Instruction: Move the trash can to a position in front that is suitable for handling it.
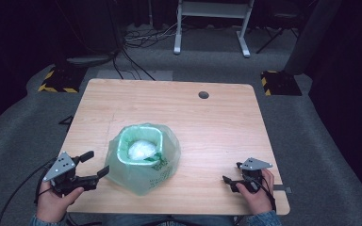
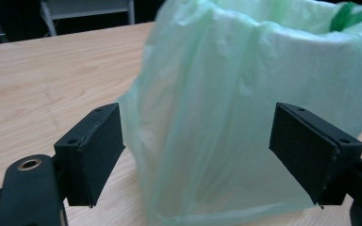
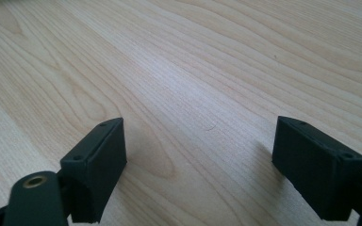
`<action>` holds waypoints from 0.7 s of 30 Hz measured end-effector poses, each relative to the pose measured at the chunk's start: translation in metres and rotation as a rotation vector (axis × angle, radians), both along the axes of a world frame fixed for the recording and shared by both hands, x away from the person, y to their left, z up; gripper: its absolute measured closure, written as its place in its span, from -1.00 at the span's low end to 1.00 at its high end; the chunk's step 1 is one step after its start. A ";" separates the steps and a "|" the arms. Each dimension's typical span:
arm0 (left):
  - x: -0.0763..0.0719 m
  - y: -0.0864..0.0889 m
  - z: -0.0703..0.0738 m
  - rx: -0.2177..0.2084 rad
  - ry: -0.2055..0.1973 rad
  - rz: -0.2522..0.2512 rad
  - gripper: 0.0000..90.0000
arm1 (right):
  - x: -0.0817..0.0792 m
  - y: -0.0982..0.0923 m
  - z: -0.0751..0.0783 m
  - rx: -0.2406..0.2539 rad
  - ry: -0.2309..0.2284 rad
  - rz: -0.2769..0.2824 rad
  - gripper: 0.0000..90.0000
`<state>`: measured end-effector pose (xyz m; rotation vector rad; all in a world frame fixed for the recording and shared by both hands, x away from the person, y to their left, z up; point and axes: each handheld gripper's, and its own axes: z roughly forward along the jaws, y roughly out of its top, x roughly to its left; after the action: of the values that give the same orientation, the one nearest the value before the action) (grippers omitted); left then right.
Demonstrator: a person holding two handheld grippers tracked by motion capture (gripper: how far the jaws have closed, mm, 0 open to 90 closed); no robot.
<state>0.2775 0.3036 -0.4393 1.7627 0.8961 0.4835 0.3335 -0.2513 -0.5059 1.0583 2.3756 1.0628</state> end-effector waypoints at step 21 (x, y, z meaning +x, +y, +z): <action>0.028 -0.051 -0.014 0.089 0.031 -0.119 -0.58 | 0.000 0.000 0.000 0.000 0.000 0.000 -0.60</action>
<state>0.3053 0.2522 -0.4531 1.8970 0.7967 0.4255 0.3335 -0.2513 -0.5059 1.0582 2.3754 1.0626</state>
